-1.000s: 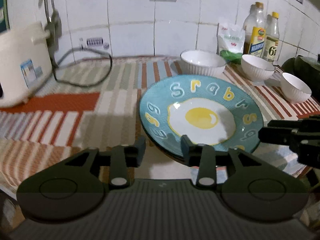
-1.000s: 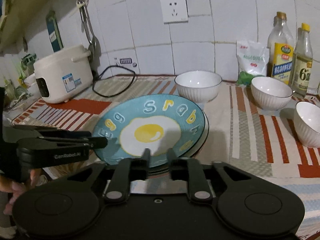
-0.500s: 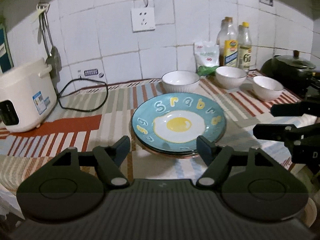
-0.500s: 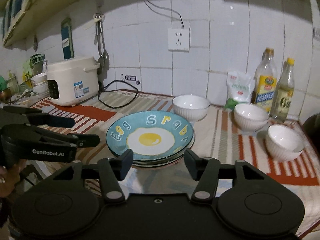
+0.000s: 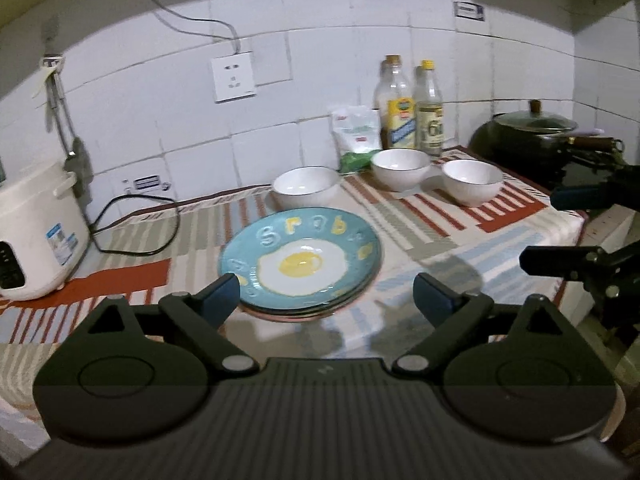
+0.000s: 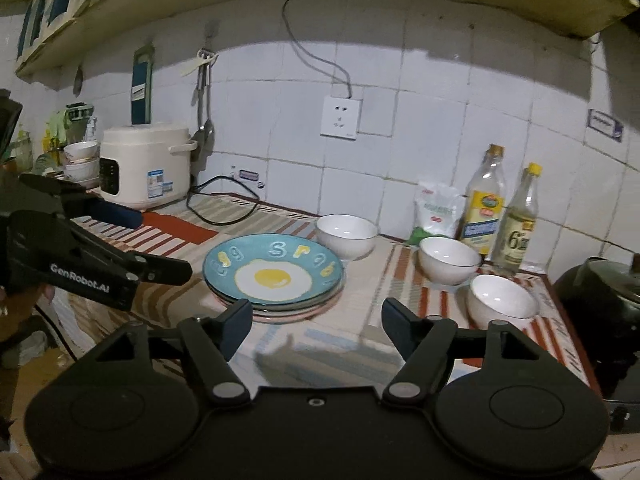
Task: Organize plates and bowls
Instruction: 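Open the left gripper and move it to a white bowl rim, grasp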
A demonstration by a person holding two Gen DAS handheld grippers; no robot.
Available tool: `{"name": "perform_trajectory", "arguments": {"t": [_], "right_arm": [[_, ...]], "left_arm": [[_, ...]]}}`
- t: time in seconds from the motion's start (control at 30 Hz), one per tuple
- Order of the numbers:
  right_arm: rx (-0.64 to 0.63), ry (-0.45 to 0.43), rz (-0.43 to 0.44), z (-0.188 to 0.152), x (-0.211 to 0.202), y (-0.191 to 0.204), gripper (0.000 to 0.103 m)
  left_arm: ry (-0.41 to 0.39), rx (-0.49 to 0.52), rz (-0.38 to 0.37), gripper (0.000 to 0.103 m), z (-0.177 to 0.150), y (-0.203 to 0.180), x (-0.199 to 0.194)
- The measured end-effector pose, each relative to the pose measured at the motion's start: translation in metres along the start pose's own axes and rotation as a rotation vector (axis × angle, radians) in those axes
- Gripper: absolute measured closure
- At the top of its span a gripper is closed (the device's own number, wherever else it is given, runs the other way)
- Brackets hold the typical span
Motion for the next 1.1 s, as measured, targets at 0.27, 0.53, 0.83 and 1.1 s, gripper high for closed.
{"name": "perform_trajectory", "arguments": {"t": [0.27,0.53,0.83,1.1], "right_arm": [[-0.007,-0.055,-0.063,-0.016,-0.020,-0.033,0.013],[-0.031,-0.094,-0.103,-0.018,-0.038,-0.076,0.013],[0.045,-0.119,-0.105,-0.032,-0.020,-0.133,0.012],[0.107,-0.107,-0.117,-0.059,0.038,-0.188,0.006]], "left_arm": [[-0.055,0.020,-0.046,0.004,0.020,-0.043,0.004],[-0.001,-0.027,-0.202,0.004,0.043,-0.078,0.028],[-0.066,-0.059,-0.253,0.004,0.063,-0.121,0.060],[-0.042,-0.167,-0.306,0.004,0.075,-0.151,0.128]]}}
Point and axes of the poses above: each gripper's, at about its wrist camera, not at the fingertips, and x roughly the way its jaws point, y to its left, z to its top, the point moved 4 cm from there along x, roughly the way its jaws point, and after that the axes turned 8 degrees about z, right-handed, at the moved point
